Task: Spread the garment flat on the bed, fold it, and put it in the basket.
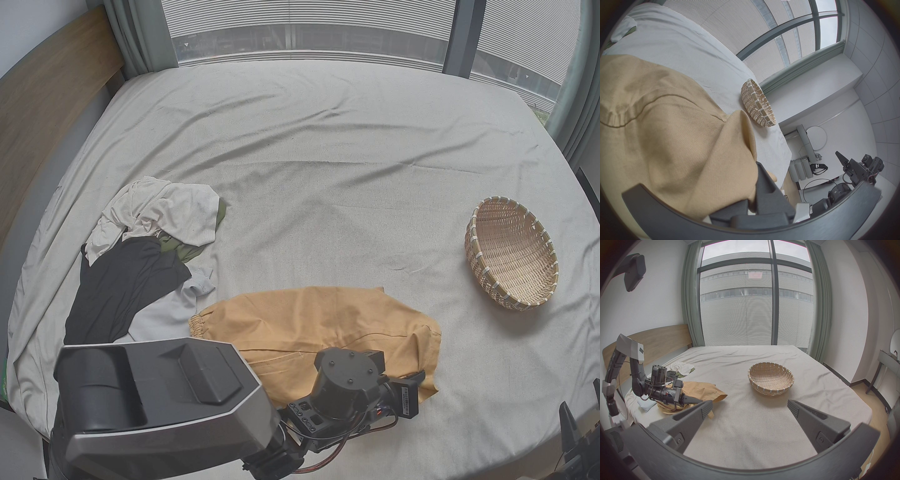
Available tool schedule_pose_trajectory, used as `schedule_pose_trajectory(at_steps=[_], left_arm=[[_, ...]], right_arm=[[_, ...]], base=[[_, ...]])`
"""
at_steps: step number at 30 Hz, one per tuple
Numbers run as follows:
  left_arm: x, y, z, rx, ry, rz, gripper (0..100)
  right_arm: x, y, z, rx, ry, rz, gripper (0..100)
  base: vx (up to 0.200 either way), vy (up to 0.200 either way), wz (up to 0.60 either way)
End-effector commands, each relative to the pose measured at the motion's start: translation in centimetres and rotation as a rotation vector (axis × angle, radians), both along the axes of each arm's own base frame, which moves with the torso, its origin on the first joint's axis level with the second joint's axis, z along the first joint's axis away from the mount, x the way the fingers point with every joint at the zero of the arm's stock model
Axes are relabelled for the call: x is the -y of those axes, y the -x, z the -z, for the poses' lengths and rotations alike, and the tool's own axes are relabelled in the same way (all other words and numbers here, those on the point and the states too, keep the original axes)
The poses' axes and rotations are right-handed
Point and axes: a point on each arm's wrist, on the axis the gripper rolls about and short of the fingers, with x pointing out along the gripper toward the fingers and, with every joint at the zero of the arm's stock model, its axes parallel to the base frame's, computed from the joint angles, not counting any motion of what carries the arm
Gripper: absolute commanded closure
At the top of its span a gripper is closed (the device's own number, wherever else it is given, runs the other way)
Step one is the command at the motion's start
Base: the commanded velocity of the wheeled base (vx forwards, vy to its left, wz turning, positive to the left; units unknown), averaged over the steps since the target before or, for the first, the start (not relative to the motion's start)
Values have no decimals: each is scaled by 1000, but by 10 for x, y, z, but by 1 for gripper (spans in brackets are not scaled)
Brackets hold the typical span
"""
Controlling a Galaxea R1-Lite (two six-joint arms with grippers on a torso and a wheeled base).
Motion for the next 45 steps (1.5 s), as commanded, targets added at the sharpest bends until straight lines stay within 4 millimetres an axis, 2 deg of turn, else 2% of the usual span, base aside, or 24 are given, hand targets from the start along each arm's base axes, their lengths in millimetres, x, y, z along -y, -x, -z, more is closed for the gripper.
schedule_pose_trajectory(at_steps=[1,22,23,27,33,34,39,41,45], left_arm=[[2,1,1,0,1,7,100],[8,2,8,-2,-2,14,100],[8,2,7,-1,-1,14,0],[8,3,5,1,2,16,0],[6,19,10,-37,-16,15,0],[2,26,8,-56,-20,21,0],[-8,32,-2,-66,-23,19,0],[-19,38,-14,-65,-22,18,0],[-33,46,-23,-69,-30,16,0]], right_arm=[[0,-1,5,-8,0,0,0],[0,-1,5,-8,0,0,0],[0,-1,5,-8,0,-2,0],[0,-1,5,-8,0,0,0],[0,-1,5,-8,0,1,0],[0,-1,5,-8,0,1,0],[0,-1,5,-7,0,-2,0],[0,-1,5,-7,0,-2,0],[0,-1,5,-7,0,-2,0]], base=[[0,0,0],[0,0,0],[0,0,0],[0,0,0],[0,0,0],[0,0,0],[0,0,0],[0,0,0],[0,0,0]])
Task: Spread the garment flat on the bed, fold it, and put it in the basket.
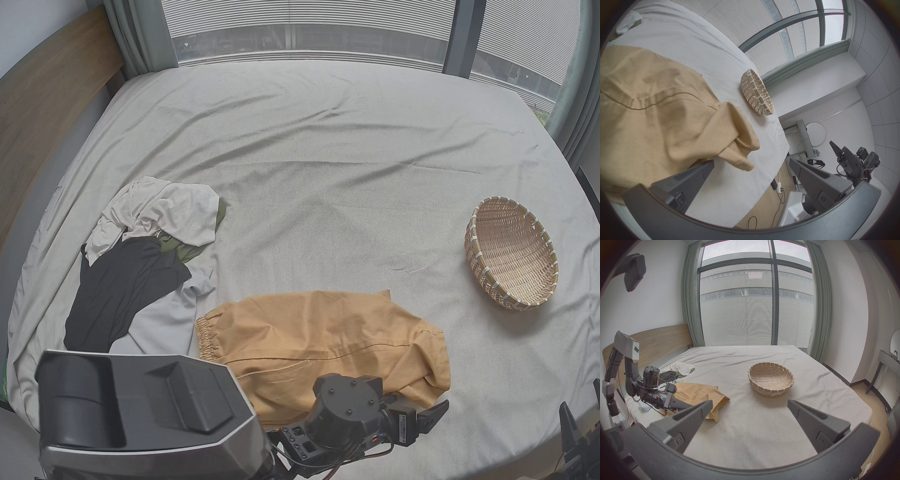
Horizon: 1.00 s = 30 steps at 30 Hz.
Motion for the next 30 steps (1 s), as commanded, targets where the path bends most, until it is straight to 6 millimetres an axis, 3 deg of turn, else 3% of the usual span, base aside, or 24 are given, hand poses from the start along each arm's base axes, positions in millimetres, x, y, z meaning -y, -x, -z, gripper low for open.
schedule_pose_trajectory(at_steps=[1,7,14,22,25,30], left_arm=[[-22,13,-25,8,14,-3,0],[-40,17,-36,36,21,-68,0],[-84,22,-58,61,25,-176,0],[-134,18,-65,76,26,-293,0],[-163,13,-64,70,9,-377,0],[-185,7,-62,64,-8,-449,0]], right_arm=[[0,-1,5,-7,0,-1,0],[0,-1,5,-7,0,-1,0],[0,-1,5,-7,0,-1,0],[0,-1,5,-9,1,-1,0],[0,-1,5,-10,1,-1,0],[0,-1,5,-10,1,0,0]], base=[[0,0,0],[0,0,0],[0,0,0],[0,0,0],[0,0,0],[0,0,0]])
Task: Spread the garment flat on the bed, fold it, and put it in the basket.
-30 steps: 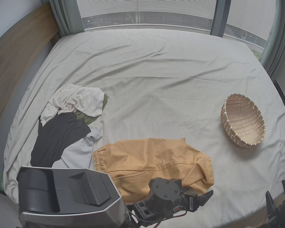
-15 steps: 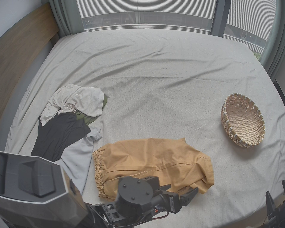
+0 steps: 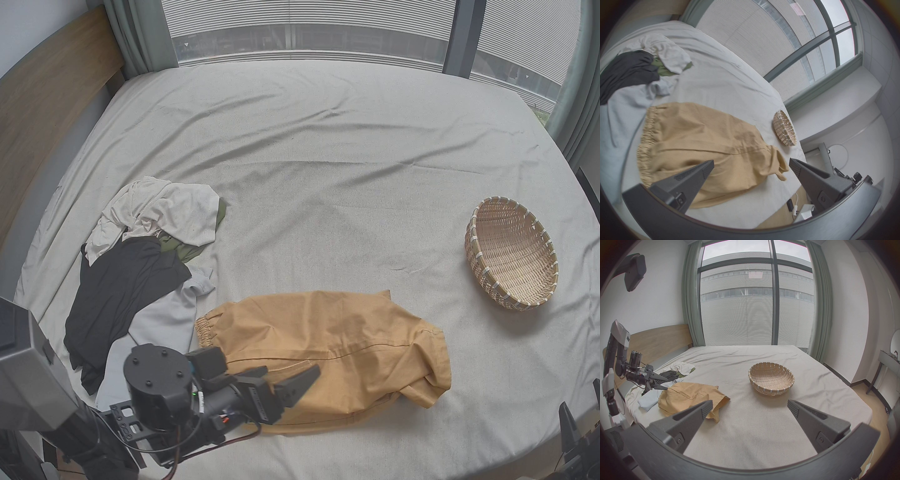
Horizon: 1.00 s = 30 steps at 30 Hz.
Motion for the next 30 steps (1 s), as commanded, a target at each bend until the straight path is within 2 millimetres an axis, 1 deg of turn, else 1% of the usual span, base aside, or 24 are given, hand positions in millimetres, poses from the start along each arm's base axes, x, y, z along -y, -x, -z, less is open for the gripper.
schedule_pose_trajectory(at_steps=[1,10,13,14,21,25,30], left_arm=[[-28,-3,-3,-1,-2,-85,0],[-50,-13,0,-25,-10,-157,0],[-55,-14,2,-24,-24,-156,0],[-61,-12,4,-25,-50,-161,0],[-67,-6,7,-32,-58,-160,0],[-72,-8,11,-50,-65,-177,0],[-72,-8,14,-72,-73,-167,0]], right_arm=[[0,-1,5,-9,1,1,0],[0,-1,5,-9,1,1,0],[0,-1,5,-9,1,1,0],[0,-1,5,-9,1,1,0],[0,-1,5,-9,1,1,0],[0,-1,5,-9,1,1,0],[0,-1,5,-9,1,-1,0]], base=[[0,0,0],[0,0,0],[0,0,0],[0,0,0],[0,0,0],[0,0,0],[0,0,0]])
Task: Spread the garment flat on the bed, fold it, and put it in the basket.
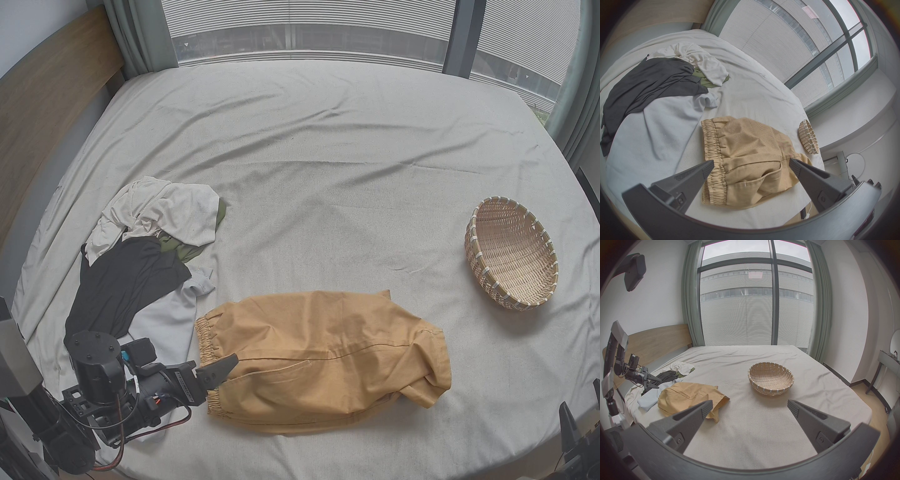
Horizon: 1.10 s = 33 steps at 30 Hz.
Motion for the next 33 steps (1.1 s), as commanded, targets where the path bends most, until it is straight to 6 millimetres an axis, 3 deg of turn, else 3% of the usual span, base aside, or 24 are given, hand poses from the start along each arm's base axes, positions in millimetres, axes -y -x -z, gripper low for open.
schedule_pose_trajectory(at_steps=[1,15,33], left_arm=[[-1,-1,6,-27,-13,-3,0],[-4,2,31,-142,-79,-12,0],[13,-26,46,-75,-26,-1,0]], right_arm=[[0,-1,5,-9,0,-2,0],[0,-1,5,-8,0,-2,0],[0,-1,5,-8,-1,-2,0]], base=[[0,0,0],[0,0,0],[0,0,0]])
